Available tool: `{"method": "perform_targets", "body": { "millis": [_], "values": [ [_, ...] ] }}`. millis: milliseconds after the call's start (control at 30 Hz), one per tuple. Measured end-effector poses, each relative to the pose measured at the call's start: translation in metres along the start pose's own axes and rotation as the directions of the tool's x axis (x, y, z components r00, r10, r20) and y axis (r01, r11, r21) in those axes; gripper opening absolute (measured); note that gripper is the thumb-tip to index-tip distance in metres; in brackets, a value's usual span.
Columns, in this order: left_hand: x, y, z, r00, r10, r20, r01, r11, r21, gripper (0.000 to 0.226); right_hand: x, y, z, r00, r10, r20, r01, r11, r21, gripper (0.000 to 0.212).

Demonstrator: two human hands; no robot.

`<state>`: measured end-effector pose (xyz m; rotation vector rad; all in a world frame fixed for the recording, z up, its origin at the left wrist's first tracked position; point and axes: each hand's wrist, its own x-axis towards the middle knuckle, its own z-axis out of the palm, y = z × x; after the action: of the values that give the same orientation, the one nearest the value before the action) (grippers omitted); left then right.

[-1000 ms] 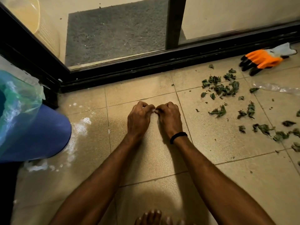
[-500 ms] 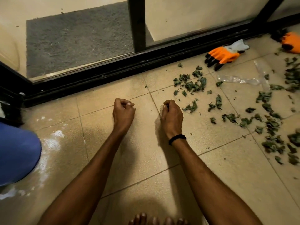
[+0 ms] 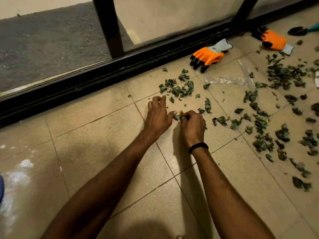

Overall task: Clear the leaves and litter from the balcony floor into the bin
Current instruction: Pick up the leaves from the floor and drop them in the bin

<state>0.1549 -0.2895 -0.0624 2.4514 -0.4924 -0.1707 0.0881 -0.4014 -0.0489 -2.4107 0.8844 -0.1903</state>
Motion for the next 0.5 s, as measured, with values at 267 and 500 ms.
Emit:
{"method": "perform_targets", "body": {
  "millis": [267,500],
  "values": [
    [0.013,0.007,0.021,0.985,0.174,-0.016,-0.170,0.974,0.147,0.035,0.017,0.012,-0.027,0.999,0.045,0.011,-0.045,0.999,-0.010,0.043],
    [0.009,-0.002,0.022,0.994,0.094,-0.059,-0.091,0.995,0.047,0.013,0.022,0.005,-0.003,0.990,-0.042,0.135,0.055,0.994,-0.094,0.022]
  ]
}}
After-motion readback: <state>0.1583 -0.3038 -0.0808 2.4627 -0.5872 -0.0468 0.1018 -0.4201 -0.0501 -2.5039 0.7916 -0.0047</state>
